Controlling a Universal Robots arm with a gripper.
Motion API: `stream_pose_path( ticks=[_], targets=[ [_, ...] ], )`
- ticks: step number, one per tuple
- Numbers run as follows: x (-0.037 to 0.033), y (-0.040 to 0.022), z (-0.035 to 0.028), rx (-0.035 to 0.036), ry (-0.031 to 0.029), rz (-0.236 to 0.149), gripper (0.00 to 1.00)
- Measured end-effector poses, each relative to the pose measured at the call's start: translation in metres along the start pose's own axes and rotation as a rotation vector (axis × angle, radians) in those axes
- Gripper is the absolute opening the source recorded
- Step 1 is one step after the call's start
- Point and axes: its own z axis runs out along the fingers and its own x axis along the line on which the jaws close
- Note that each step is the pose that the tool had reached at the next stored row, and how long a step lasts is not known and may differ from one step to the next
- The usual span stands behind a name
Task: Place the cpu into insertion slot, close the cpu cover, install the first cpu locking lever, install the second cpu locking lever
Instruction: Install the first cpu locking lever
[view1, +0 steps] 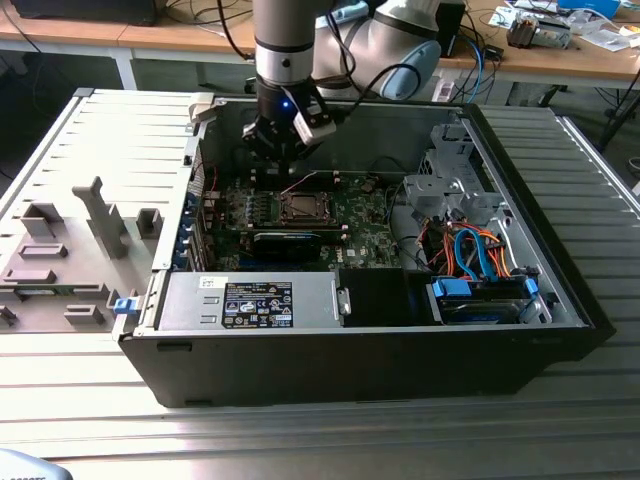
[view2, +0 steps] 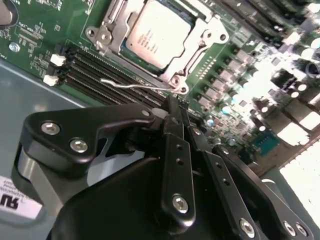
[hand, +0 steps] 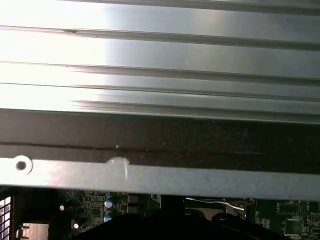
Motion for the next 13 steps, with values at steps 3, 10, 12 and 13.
stream_pose_path(
  ticks=[3, 10, 12, 13],
  targets=[
    [-0.0035, 0.0015, 0.005, -0.0001, -0.0002, 0.0, 0.11],
    [-0.0092, 0.0017, 0.0119, 0.0, -0.0001, 0.0, 0.11],
    [-0.0134, 0.0014, 0.0145, -0.0001, 0.0, -0.003, 0.11],
    [-0.0148, 0.0013, 0.0153, 0.0, 0.0, -0.004, 0.11]
  ],
)
